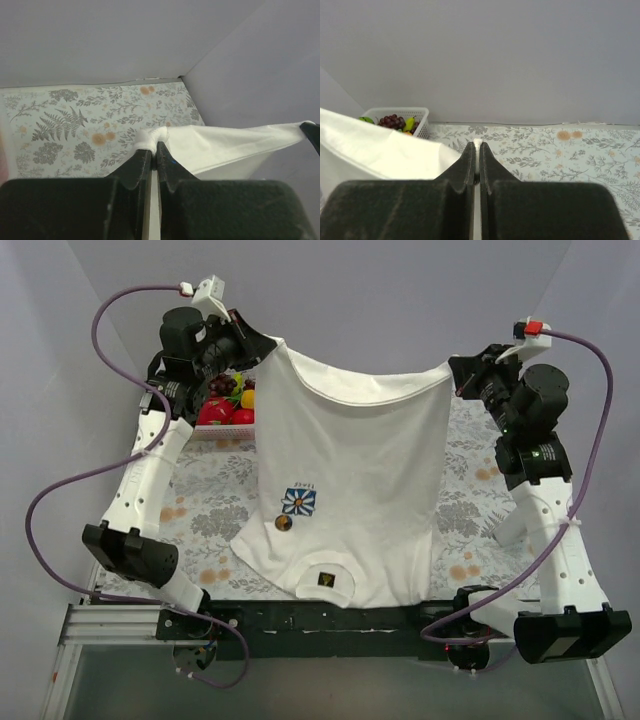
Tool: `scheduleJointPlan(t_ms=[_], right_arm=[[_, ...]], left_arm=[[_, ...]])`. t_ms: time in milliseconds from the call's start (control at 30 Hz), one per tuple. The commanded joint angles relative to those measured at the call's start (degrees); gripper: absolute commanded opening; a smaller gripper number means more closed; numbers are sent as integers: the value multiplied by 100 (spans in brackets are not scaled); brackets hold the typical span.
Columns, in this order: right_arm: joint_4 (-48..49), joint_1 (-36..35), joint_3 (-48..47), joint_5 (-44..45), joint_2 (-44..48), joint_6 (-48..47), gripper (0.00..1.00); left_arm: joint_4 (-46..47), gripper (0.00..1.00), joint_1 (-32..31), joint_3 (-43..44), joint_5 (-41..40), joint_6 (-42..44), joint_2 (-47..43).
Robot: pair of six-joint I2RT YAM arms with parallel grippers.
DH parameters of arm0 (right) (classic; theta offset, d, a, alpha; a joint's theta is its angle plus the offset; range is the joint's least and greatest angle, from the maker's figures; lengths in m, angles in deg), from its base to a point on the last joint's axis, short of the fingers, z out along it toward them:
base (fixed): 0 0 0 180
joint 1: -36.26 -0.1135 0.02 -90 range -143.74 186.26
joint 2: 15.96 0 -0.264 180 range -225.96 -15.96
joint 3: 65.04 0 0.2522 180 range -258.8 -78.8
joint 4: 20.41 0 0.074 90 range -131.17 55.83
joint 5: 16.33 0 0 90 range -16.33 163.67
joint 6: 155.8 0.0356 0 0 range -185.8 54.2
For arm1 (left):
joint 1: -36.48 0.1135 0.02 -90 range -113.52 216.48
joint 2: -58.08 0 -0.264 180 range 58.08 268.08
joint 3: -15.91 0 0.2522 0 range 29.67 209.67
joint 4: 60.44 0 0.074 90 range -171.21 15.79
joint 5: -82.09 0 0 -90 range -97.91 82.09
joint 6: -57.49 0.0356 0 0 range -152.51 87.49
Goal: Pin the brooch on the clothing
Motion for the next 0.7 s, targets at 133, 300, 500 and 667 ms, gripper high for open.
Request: scheduleJointPlan(t_ms=[133, 300, 500, 667], right_arm=[[819, 32, -1382, -53, 911, 41, 1], [801, 32, -1224, -26, 1588, 102, 1], [564, 32, -1232, -35, 1914, 217, 1], [397, 24, -1425, -62, 2098, 208, 1]], left_arm=[[157, 0, 15, 1270, -178, 144, -731], [297, 0, 6, 893, -82, 47, -1513], [333, 0, 15, 760, 261, -304, -1944], [342, 0, 15, 804, 516, -515, -2165]])
